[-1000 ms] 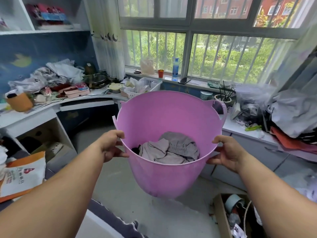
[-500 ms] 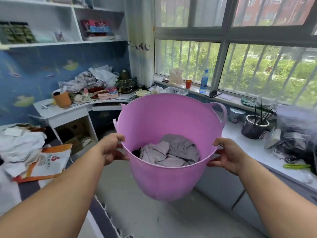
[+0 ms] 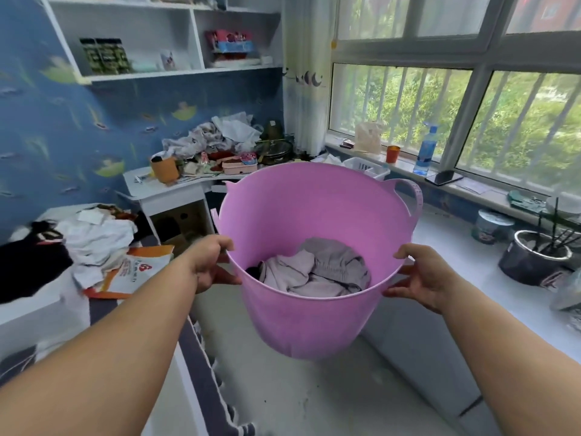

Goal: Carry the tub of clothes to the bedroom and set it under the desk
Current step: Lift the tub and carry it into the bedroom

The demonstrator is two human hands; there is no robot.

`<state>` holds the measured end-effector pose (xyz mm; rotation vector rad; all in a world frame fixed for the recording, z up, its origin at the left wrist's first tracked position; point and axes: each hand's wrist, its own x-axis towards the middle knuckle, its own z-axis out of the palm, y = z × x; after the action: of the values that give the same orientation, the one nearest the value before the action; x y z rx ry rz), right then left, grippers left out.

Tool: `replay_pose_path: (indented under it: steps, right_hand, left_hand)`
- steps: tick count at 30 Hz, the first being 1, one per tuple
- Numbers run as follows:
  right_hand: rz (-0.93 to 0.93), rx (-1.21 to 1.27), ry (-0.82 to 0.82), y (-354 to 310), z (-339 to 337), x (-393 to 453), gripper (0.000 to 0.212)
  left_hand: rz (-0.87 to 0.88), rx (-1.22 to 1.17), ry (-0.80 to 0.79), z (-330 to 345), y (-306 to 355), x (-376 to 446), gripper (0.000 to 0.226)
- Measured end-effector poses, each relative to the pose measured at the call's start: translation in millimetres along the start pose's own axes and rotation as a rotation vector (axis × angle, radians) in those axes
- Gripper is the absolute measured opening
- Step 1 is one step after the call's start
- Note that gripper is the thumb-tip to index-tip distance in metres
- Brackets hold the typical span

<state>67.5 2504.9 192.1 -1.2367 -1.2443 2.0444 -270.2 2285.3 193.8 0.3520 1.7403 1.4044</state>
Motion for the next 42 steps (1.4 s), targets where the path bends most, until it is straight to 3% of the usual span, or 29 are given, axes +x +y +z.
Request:
replay_pose_path:
  steps: [32,42]
  right_hand:
    - [0.028,-0.081,-0.057,-46,104,123,0.059]
    - [0.046,-0.152,-0.169,-84,106,192,0.045]
  left_hand:
    - [-0.019,-0.113,0.090,-82,31,100,0.054]
    - [-0.021,-0.166,0.226,-63,44,125,0.037]
